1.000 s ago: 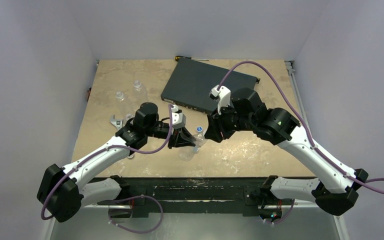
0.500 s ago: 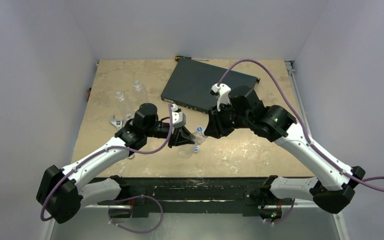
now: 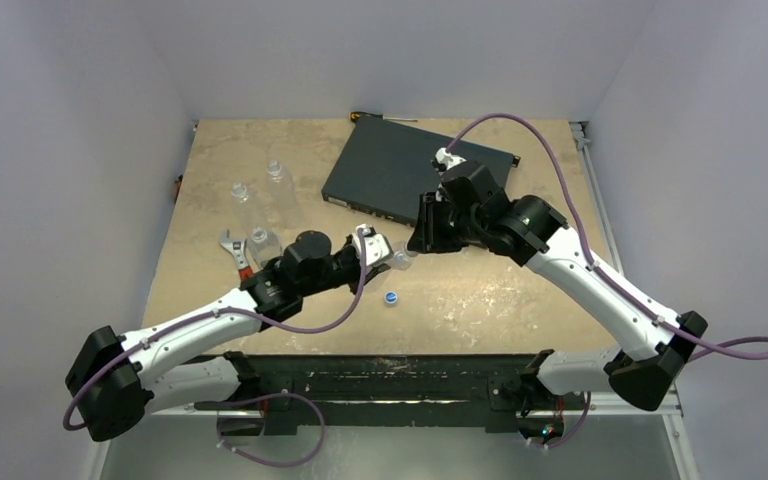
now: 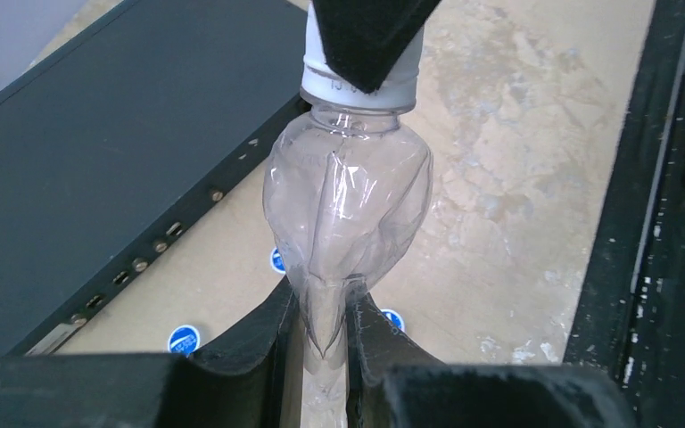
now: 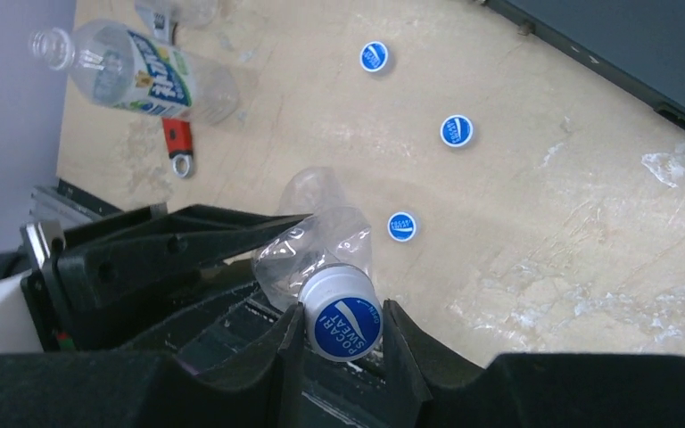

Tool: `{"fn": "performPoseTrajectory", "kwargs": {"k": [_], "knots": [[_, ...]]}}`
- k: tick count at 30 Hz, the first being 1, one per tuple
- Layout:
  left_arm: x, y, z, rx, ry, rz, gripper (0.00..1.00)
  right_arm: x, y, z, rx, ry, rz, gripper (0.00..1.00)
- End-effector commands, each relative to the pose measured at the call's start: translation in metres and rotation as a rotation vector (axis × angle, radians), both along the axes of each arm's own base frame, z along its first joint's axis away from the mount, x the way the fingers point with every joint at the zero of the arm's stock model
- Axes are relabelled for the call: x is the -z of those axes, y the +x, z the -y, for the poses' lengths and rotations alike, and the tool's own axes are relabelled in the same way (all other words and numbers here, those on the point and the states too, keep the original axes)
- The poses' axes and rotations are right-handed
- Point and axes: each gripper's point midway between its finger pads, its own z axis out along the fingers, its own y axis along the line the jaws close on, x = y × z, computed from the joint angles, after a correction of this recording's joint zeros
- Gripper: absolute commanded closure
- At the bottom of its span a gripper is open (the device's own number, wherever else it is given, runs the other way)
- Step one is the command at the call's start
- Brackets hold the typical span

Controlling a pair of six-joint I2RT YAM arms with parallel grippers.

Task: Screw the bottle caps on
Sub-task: Screw the bottle cap onto the plastic bottle, then place the plastic bottle at the center of the board.

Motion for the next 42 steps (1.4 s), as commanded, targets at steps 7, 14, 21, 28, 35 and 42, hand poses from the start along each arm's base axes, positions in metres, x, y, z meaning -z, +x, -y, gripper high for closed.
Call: {"fn": "performPoseTrajectory", "kwargs": {"k": [7,14,21,28,35,42], "knots": [[-0.081,0.027,0.017,-0.134,-0.182,0.287,1.00,-0.040,0.015,-0.037,0.030,0.109,0.045,0.33],[-0.072,0.029,0.013,-0.109,-0.221,0.217,1.00,-0.042,0.014,-0.012,0.067,0.052,0.110,0.05],[-0.075,0.029,0.022,-0.090,-0.273,0.195,1.00,-0.024,0.018,-0.005,0.164,0.058,0.088,0.14],[-0.071,0.030,0.031,-0.067,-0.277,0.175,1.00,-0.039,0.035,-0.006,0.252,0.122,0.145,0.16],[-0.076,0.036,0.034,-0.088,-0.302,0.181,1.00,-0.029,0.039,-0.005,0.272,0.084,0.136,0.34],[-0.081,0.036,0.042,-0.069,-0.329,0.162,0.88,-0.025,0.042,0.015,0.319,0.003,0.143,0.92]]}}
